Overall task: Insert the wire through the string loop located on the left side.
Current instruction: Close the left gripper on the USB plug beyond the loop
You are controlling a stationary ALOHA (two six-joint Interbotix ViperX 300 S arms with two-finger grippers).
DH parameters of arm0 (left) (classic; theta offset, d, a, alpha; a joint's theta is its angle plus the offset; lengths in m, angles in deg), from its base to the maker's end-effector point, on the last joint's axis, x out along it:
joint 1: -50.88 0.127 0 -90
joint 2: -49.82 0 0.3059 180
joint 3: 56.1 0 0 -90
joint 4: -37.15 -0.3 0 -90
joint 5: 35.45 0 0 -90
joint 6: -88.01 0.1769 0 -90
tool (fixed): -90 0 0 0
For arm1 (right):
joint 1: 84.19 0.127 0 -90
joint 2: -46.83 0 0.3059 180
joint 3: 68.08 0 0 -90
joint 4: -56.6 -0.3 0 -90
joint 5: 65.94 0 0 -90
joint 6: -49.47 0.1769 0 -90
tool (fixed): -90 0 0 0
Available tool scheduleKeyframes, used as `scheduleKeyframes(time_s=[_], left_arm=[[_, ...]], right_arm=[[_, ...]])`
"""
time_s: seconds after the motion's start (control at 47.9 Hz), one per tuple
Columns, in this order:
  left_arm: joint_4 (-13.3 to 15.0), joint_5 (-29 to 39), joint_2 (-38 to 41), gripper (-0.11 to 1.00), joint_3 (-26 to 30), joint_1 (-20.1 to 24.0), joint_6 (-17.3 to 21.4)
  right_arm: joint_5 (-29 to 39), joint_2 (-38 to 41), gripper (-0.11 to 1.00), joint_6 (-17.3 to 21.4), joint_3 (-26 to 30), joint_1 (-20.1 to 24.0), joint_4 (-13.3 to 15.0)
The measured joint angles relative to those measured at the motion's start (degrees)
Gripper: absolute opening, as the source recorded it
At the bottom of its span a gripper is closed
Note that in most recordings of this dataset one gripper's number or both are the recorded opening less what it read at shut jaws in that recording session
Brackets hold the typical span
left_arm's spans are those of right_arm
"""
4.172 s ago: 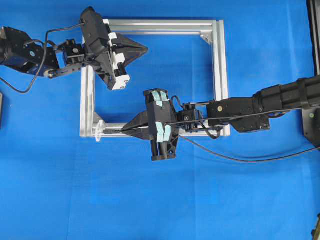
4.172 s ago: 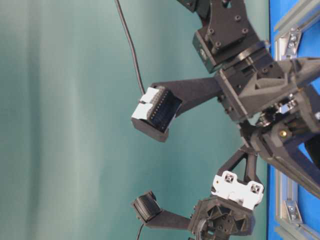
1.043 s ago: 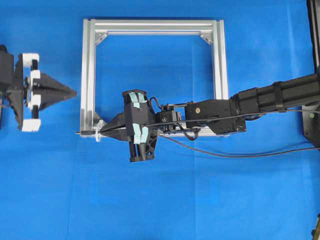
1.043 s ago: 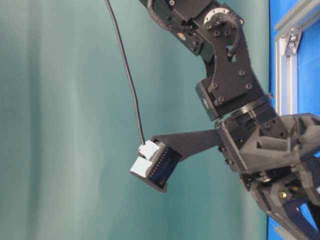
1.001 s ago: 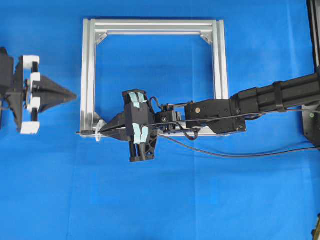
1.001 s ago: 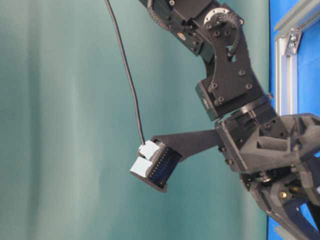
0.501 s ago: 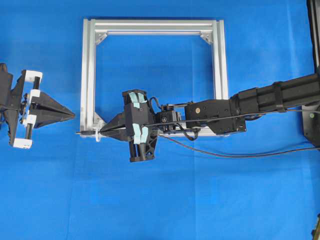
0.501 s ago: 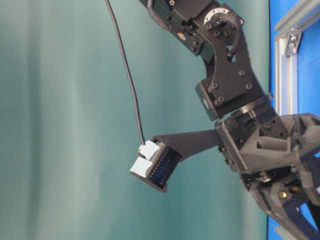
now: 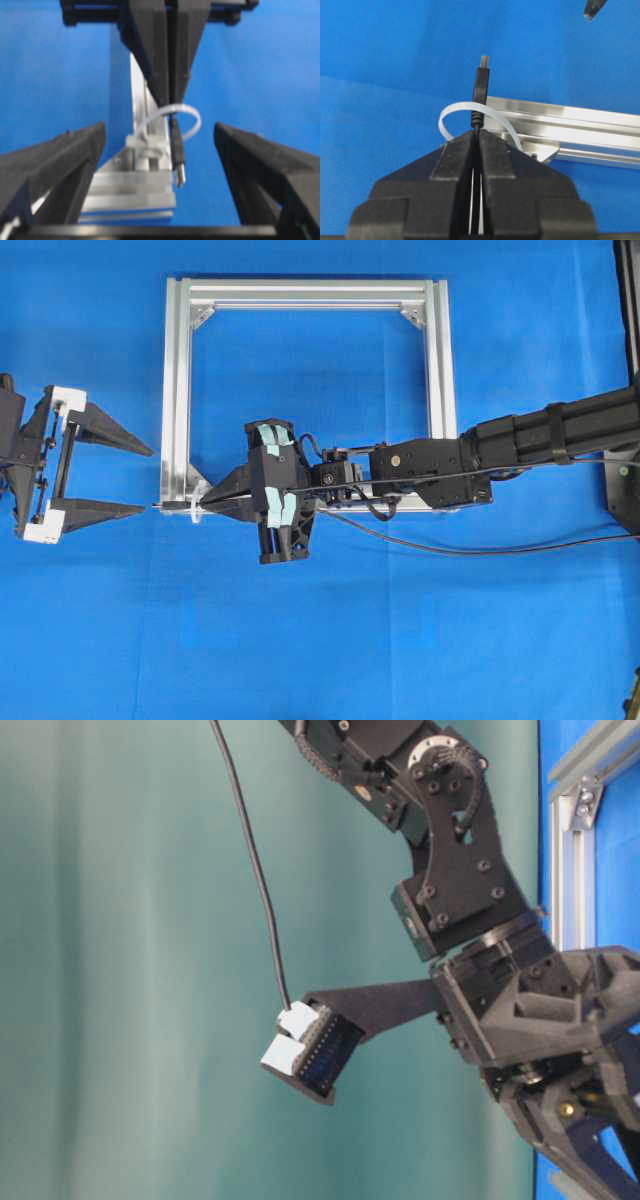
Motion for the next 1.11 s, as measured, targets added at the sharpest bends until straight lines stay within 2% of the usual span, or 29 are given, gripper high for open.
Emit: scheduleKeyframes(time_s=[0.271, 0.772, 1.106], left_arm=[[0.0, 0.0, 1.5, 0.89, 0.8, -0.1, -0.1], [0.0, 0.0, 19.0, 0.89, 6.9, -2.1, -0.8], [0.0, -0.4, 19.3, 0.89, 6.9, -2.1, -1.3]], right_arm=[[0.0, 0.0, 0.00, 0.0, 0.0, 0.0, 0.0], [0.1, 0.0, 0.00, 0.0, 0.1, 0.0, 0.0], [0.1, 0.0, 0.00, 0.0, 0.1, -0.1, 0.0]])
